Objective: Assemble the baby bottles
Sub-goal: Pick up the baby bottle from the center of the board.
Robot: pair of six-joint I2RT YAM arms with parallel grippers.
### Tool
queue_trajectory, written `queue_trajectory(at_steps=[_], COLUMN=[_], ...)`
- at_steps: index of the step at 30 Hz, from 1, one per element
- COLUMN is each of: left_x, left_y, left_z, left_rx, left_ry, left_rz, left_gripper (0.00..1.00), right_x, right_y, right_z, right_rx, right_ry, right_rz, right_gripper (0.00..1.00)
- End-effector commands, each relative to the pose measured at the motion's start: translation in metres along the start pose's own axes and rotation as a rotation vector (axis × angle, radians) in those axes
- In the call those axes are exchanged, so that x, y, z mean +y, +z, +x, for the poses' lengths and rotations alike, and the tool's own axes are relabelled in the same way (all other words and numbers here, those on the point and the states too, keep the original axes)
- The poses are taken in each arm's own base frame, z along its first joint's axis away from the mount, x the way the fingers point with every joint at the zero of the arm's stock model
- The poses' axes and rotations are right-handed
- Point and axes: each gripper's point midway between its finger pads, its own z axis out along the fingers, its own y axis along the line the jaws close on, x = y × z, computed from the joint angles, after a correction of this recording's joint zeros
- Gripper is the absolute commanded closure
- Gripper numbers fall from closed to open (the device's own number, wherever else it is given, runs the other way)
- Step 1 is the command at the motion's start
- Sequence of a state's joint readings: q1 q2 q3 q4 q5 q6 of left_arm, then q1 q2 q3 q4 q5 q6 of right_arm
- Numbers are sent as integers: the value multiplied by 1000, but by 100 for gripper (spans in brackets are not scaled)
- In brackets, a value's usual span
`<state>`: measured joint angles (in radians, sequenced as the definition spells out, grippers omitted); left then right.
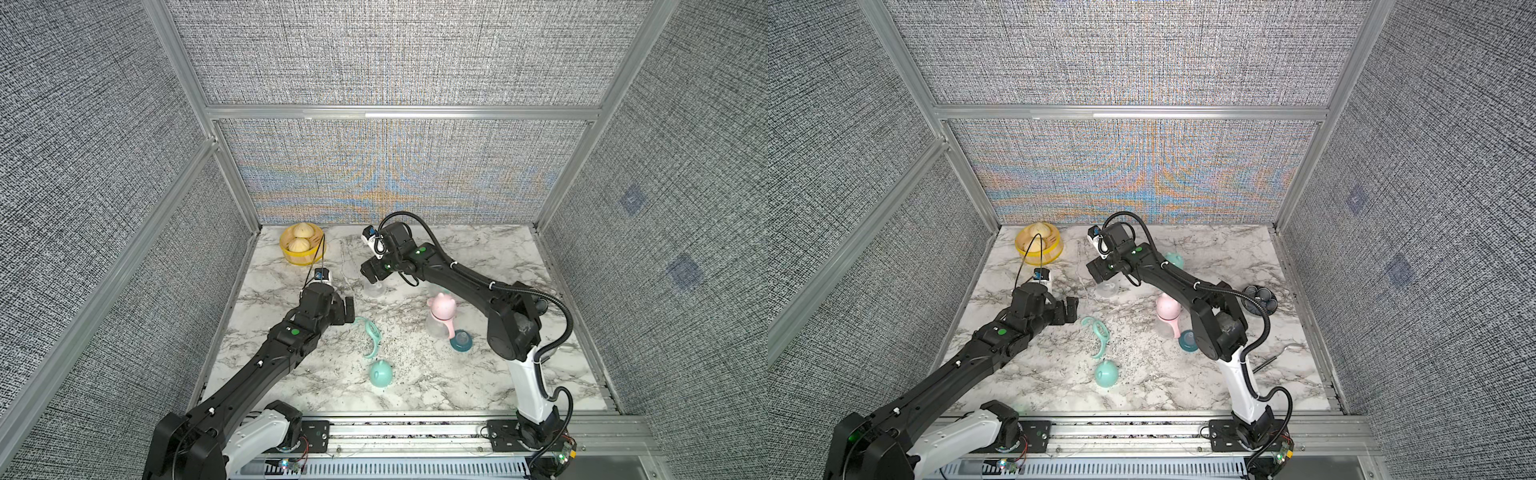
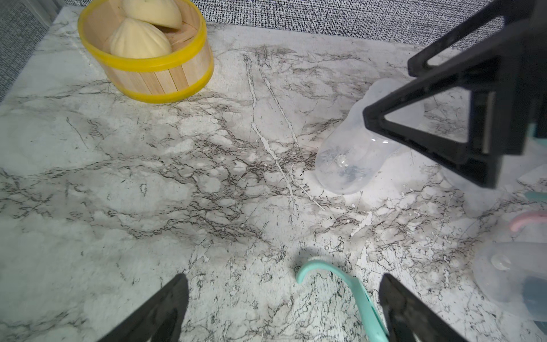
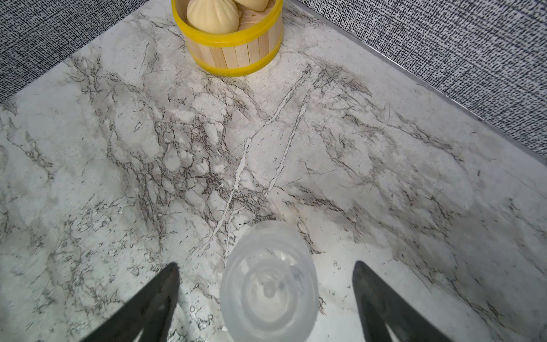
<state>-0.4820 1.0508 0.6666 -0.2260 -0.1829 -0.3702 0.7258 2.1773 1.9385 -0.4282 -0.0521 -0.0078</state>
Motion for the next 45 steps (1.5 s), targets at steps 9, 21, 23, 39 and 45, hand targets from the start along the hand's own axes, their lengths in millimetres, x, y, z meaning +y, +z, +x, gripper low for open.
queue_trajectory(at_steps=[9,21,23,39,45], left_x=[-5,-10,-15,-86,-106], left_y=[4,11,13,0,-2], left_z=[0,2,2,-12,-13], left_rx=[-2,0,1,-96,-155], left_ry=[6,9,16,140,190], left_rz=[30,53,78,487,576], left_gripper=[0,0,0,0,0], right_x=[-3,-3,-5,8,18], right_y=[29,35,34,-46,-94], right_z=[15,28,28,-3,5], right_rx=[40,74,71,53,117], right_ry=[25,18,19,18,32], right_rz=[31,68,78,27,-15], right_gripper=[13,25,29,46,46])
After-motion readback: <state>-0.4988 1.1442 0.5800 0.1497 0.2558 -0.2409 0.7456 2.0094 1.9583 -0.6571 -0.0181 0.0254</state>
